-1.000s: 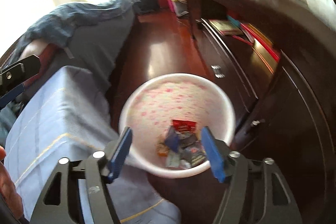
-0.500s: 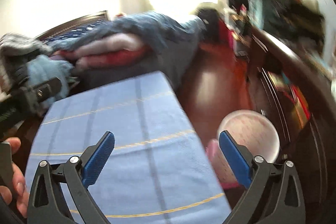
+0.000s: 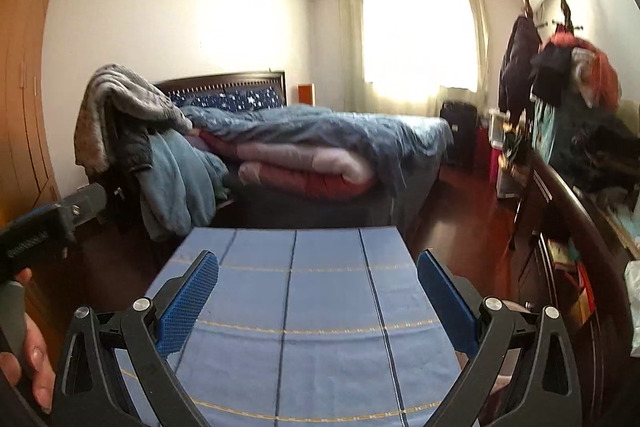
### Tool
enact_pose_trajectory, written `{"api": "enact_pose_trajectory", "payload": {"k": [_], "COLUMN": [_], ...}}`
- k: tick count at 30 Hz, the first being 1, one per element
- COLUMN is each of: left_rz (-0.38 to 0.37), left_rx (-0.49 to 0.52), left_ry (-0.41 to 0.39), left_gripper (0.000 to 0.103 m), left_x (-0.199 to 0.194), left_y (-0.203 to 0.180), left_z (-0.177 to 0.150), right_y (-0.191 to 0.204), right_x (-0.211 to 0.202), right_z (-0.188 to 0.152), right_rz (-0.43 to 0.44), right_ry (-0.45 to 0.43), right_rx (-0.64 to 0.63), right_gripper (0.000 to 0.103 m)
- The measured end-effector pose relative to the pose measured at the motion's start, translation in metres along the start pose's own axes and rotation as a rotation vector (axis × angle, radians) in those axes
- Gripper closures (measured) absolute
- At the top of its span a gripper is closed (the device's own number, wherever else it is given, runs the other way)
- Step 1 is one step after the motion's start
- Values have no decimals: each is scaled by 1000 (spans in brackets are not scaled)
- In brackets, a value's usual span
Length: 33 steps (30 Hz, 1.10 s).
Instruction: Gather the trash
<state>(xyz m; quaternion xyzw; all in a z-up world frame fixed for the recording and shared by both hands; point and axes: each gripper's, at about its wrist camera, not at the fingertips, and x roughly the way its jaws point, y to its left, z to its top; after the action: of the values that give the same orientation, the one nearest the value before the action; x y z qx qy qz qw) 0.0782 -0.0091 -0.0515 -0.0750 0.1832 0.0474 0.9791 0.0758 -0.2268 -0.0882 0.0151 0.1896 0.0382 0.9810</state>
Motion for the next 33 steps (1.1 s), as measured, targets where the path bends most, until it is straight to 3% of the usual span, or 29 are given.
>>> {"api": "enact_pose_trajectory", "payload": {"k": [6,13,33], "left_rz": [12,0,11], "left_rx": [6,5,51], "left_ry": [-70,-118,-149], "left_gripper": [4,4,3], "left_x": [-38,-57,-54], "left_y": [9,11,-3], "left_z": [12,17,18], "right_y": [21,26,-3], "right_x": [-20,-33,-55], "right_z": [6,12,26], "right_rz": [-3,-34,-106], "right_ry": [-49,-80,-166], "right_rx": [-36,-43,-5], "right_gripper": [4,4,4]}}
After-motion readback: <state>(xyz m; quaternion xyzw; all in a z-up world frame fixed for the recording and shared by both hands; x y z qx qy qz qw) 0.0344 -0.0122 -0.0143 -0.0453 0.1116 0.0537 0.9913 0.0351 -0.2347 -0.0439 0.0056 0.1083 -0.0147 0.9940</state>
